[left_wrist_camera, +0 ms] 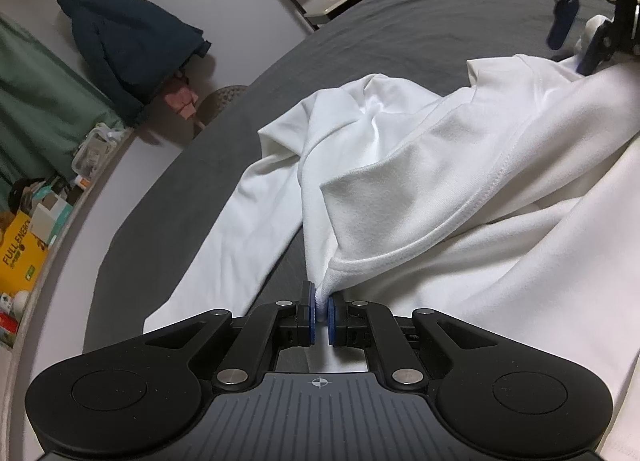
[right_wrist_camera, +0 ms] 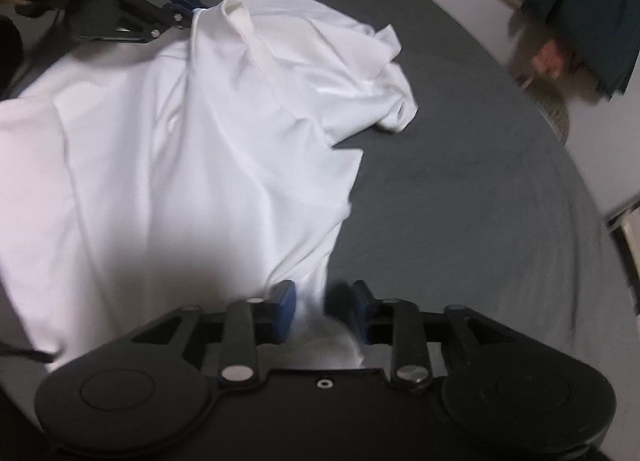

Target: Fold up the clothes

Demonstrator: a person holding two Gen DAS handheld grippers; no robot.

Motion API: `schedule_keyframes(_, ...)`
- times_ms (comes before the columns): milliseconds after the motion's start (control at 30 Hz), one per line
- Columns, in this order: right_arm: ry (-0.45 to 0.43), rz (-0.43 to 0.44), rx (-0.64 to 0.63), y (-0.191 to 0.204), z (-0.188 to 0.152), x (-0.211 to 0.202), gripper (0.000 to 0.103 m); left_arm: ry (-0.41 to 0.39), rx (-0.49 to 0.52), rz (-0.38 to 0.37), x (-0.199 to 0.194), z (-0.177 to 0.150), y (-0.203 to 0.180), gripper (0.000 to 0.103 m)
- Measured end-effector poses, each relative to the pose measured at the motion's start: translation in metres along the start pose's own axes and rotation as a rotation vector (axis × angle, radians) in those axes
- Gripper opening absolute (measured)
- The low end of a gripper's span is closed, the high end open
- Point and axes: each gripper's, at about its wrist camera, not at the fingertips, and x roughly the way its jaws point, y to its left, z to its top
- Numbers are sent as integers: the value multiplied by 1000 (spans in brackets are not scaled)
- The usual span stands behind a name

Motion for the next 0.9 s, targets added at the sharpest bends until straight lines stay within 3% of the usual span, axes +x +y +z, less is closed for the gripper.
schedule_keyframes(100,-5,110,191,-25,2,9,27,7,-10,5,0,2,-1,6)
schedule_keyframes(167,-8,173,321,-40,2,14,7,12,-21,13,-1,3,-2,6)
schedule_keyframes(200,-10,157,342,-42,2,14,6,12,-22,18,-2,4,-2,6)
schedule_keyframes(333,-141,-103,157,-11,-1,-33,5,-19,-12,68,-14,2,-2,6)
schedule_keyframes(433,-295,-327,-35,29,-8,-84,5,-65,-41,151,-33,1,-2,6)
schedule_keyframes(500,-357,-398,-129,58,-13,-113,5,-92,-73,212,-47,0,-1,6)
schedule_keyframes(567,-376,-412,-214,84,-20,-132,5,-101,-103,263,-59,-2,-4,6)
schedule_keyframes(633,-319,-367,-324,113,-28,-134,5,-90,-113,287,-67,-6,-7,6)
schedule_keyframes(767,-170,-276,-426,146,-34,-110,6,-62,-66,271,-68,-9,-14,6)
schedule_keyframes(900,-125,-284,-484,159,-29,-96,8,-57,-20,256,-68,-3,-17,6)
